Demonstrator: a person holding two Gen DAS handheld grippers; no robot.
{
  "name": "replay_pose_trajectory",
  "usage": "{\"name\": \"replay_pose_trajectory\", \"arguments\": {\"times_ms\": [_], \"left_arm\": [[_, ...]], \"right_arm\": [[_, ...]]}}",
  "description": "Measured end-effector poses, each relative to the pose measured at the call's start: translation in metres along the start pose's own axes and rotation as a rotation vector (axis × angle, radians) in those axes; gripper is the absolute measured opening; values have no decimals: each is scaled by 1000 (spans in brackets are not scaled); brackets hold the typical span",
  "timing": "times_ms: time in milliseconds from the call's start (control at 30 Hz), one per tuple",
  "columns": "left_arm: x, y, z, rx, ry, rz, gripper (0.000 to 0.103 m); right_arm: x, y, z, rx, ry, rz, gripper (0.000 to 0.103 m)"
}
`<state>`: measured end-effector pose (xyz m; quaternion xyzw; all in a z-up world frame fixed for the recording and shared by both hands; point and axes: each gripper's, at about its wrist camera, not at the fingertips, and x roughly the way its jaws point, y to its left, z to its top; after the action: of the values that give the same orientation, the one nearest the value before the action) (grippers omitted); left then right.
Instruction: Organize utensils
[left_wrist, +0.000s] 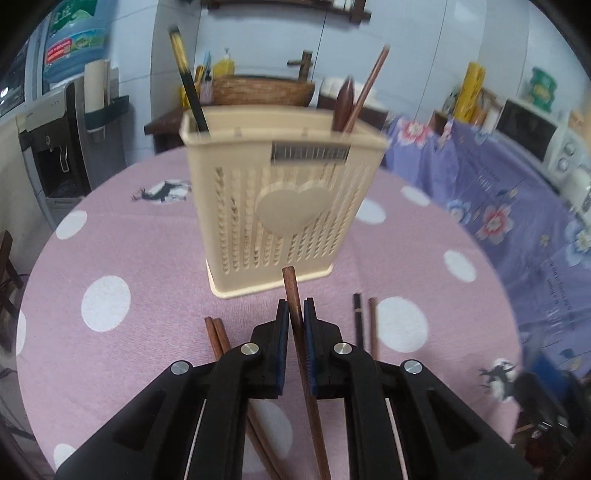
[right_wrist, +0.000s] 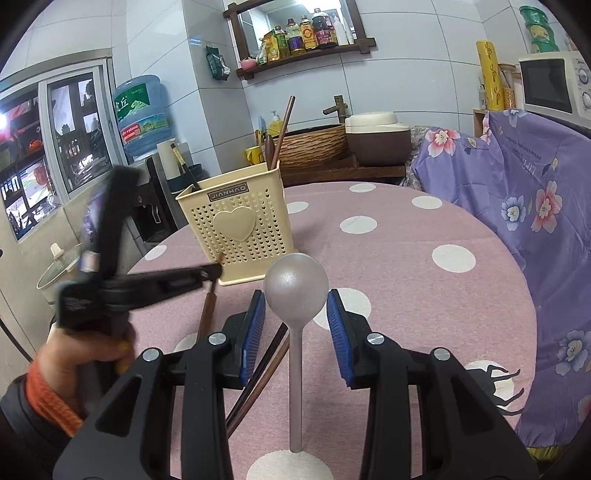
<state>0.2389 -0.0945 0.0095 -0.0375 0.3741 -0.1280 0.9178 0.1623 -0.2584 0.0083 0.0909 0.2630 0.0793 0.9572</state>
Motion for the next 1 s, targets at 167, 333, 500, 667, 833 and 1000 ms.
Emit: {"name": "replay_pose_trajectory", "arguments": {"times_ms": [167,333,500,667,833,1000], "left_arm": [[-61,2,2,10,-115,-70,9],[-95,8,1,4,-176,-114,9],[-105,14,4,-16,-198,-142,8],[-107,17,13,-14,-213,-157,8],[-113,16,27,-2,-241,-163,8],[-116,18,49,3,-264,-162,8]], "right_arm": [[-2,-1,-1,4,-1,0,35],[-3,0,-1,0,1,7,35],[1,-1,0,18,21,31,35],[3,1,7,22,28,53,35],[3,8,27,15,6,89,34],[14,20,64,-14,-14,122,10]]}}
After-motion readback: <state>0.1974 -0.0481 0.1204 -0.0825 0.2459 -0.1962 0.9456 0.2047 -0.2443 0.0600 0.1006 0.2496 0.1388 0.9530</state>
